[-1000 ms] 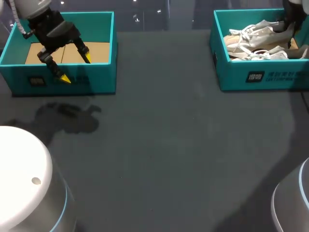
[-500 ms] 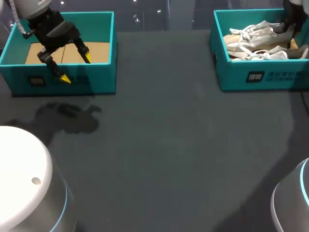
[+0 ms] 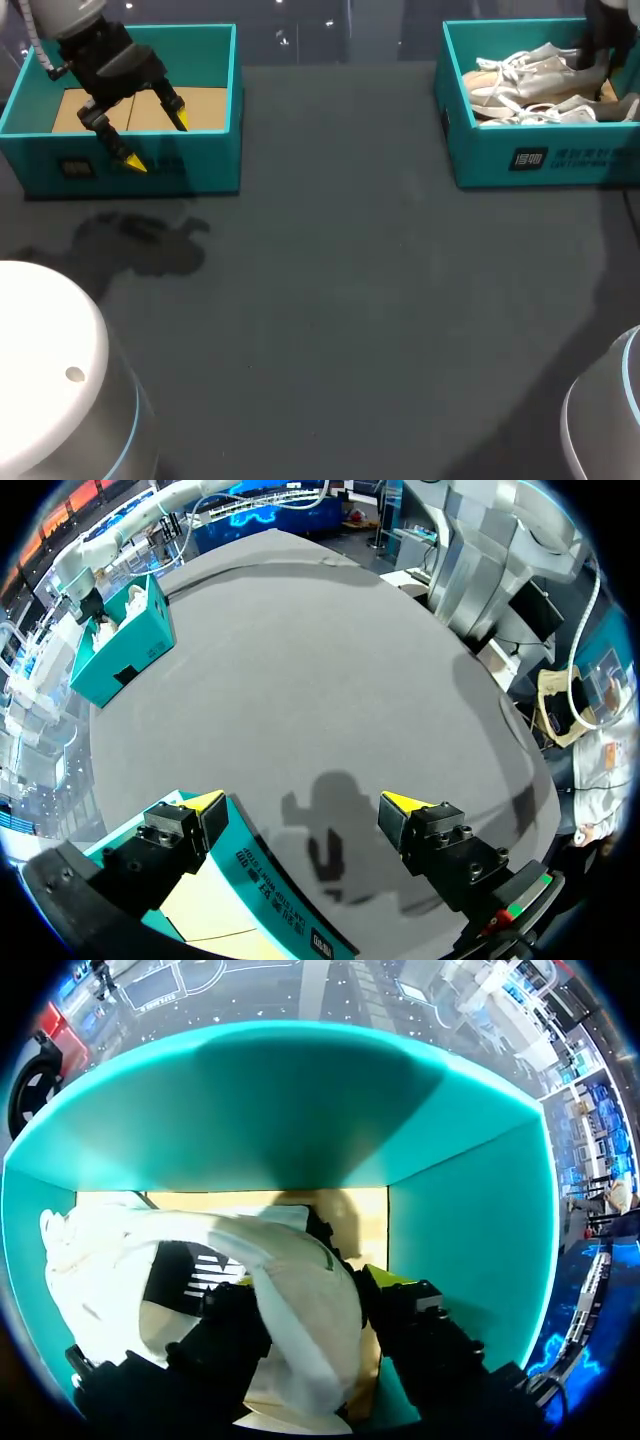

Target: Take the shoe out of the shoebox, open the shoe tongue, remove and reinsert the insole, then place the shoe into the shoebox

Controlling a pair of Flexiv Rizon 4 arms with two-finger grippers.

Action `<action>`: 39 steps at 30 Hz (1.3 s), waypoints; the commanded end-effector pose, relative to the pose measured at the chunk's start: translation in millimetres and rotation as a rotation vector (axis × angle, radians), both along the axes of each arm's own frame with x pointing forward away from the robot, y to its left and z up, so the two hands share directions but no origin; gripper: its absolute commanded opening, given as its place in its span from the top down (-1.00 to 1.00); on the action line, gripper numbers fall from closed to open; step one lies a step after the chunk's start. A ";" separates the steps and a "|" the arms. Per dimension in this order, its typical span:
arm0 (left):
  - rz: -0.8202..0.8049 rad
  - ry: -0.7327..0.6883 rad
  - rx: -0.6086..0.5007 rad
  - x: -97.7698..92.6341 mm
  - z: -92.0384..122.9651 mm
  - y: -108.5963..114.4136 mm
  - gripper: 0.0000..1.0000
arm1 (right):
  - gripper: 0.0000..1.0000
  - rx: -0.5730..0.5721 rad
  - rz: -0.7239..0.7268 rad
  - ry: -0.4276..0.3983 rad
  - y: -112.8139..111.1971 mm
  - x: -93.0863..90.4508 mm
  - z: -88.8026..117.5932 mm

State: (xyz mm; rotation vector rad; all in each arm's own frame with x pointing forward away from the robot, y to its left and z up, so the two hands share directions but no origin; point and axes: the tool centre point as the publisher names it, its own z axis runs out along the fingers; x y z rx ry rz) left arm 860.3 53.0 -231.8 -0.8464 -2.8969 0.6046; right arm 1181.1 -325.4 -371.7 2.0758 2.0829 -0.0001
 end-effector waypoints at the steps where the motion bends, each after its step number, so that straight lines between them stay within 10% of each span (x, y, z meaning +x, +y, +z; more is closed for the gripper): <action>1: 0.000 -0.001 0.001 -0.8 0.3 0.6 -1.00 | -0.38 0.003 0.003 0.008 1.0 3.5 7.1; 9: 0.000 -0.001 0.001 -0.8 0.3 0.6 -1.00 | -1.00 0.011 0.003 0.001 5.7 -1.6 32.5; 26: 0.000 -0.001 0.001 -0.8 0.3 0.6 -1.00 | -1.00 0.050 0.099 -0.013 35.5 -19.3 100.2; 39: 0.844 0.067 0.169 17.9 34.5 33.9 -1.00 | -1.00 0.056 0.143 0.014 54.6 -50.6 130.4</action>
